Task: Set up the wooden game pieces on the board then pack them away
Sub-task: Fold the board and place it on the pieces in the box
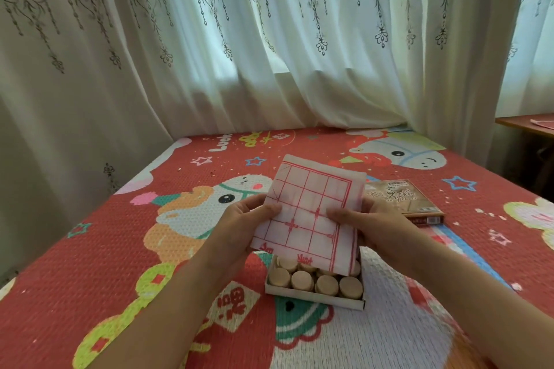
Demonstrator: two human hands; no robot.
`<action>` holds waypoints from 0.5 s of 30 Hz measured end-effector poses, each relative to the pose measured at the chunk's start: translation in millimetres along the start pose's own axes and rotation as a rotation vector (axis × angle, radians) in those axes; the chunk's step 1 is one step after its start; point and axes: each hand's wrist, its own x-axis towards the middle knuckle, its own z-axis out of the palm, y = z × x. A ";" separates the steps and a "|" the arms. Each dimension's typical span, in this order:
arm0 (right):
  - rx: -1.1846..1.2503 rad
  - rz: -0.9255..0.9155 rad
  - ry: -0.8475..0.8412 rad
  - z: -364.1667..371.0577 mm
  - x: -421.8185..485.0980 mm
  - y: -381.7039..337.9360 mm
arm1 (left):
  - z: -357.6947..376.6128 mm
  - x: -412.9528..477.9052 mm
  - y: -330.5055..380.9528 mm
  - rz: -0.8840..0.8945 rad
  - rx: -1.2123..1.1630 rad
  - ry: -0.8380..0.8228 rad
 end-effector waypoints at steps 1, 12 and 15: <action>-0.017 -0.008 0.014 -0.3 -0.4 -0.8 | 0.5 -0.1 -0.5 -0.008 0.004 0.002; 0.151 -0.026 0.047 -9.3 1.7 -6.1 | -3.2 0.0 -1.8 -0.105 0.080 -0.089; 0.189 -0.041 0.044 -11.4 2.9 -7.3 | -5.8 0.6 -0.1 -0.128 0.037 -0.092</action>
